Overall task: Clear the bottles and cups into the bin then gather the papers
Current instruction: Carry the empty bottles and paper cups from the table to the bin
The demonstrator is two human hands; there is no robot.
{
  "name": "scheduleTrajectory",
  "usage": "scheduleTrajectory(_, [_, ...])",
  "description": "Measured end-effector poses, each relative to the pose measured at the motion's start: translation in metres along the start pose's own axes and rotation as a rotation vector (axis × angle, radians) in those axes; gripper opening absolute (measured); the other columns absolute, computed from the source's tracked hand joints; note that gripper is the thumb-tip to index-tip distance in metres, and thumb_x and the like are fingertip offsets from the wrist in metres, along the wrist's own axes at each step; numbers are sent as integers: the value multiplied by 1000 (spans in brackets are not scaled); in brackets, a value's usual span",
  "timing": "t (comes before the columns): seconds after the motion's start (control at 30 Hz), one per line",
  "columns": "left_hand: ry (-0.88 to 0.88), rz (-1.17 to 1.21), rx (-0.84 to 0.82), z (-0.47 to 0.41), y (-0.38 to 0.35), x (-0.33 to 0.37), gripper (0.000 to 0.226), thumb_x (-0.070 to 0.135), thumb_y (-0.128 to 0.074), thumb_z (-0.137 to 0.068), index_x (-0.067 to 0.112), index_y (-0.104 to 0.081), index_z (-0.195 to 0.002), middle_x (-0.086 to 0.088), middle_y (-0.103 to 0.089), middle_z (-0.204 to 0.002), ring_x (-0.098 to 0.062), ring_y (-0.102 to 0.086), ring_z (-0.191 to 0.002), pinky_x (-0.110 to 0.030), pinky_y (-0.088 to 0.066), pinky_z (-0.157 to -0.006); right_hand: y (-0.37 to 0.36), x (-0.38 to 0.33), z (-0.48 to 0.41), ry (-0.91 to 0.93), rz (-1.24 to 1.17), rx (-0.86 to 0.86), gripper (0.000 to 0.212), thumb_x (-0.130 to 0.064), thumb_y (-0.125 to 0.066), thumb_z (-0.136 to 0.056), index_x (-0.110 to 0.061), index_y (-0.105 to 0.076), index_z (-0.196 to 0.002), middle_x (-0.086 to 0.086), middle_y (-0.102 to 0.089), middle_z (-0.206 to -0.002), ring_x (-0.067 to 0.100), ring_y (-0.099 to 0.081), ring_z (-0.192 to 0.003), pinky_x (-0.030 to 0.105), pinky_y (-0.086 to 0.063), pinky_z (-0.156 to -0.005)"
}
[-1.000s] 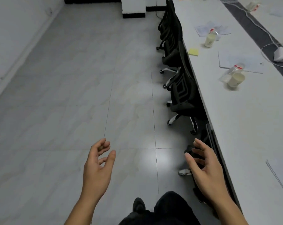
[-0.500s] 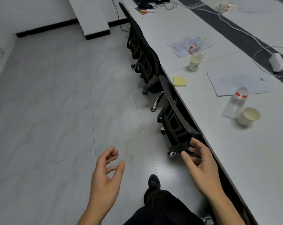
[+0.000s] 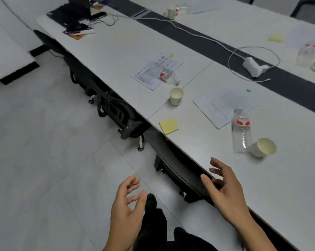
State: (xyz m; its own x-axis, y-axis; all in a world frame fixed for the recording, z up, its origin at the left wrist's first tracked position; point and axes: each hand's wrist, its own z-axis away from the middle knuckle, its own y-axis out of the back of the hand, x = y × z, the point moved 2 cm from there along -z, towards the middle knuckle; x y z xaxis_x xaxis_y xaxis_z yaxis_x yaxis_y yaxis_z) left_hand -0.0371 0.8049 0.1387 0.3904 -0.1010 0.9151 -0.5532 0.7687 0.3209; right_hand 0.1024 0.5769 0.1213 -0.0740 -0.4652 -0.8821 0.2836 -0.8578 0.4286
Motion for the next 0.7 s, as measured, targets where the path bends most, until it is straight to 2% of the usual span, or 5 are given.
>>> scheduleTrajectory(0.17, [-73, -8, -311, -96, -43, 48, 39, 18, -63, -93, 33, -52, -128, 15, -63, -122, 6, -59, -110, -6, -47, -81, 28, -14, -21, -110, 0, 272, 53, -29, -68, -91, -34, -48, -139, -22, -51, -133, -2, -55, -118, 19, -47, -89])
scheduleTrajectory(0.33, [-177, -24, -557, -137, -106, 96, 41, 11, -63, -92, 33, -53, -124, 8, -63, -122, -6, -60, -116, -14, -49, -85, 58, -8, -13, -217, -65, 506, 53, -29, -67, -91, -32, -47, -141, -20, -51, -134, -5, -54, -117, 20, -47, -90])
scheduleTrajectory(0.43, [-243, -95, -618, -144, -151, 108, 41, 11, -63, -93, 26, -53, -129, 10, -63, -124, -6, -59, -116, -13, -48, -82, 76, 9, -13, -277, -80, 564, 53, -29, -66, -92, -31, -47, -141, -20, -50, -134, -7, -53, -117, 19, -47, -89])
scheduleTrajectory(0.53, [-271, -158, -649, -148, -202, 106, 42, 10, -64, -92, 21, -52, -132, 10, -61, -125, -5, -59, -115, -10, -47, -80, 98, 40, -31, -328, -97, 604, 52, -29, -67, -92, -34, -47, -140, -20, -50, -134, -5, -54, -116, 27, -51, -94])
scheduleTrajectory(0.7, [-137, -261, -664, -157, -291, 85, 42, 14, -64, -93, 23, -49, -131, 9, -56, -130, 0, -56, -115, -8, -46, -80, 128, 96, -87, -390, -99, 551, 57, -28, -71, -89, -37, -44, -138, -19, -49, -134, -4, -53, -118, 32, -51, -97])
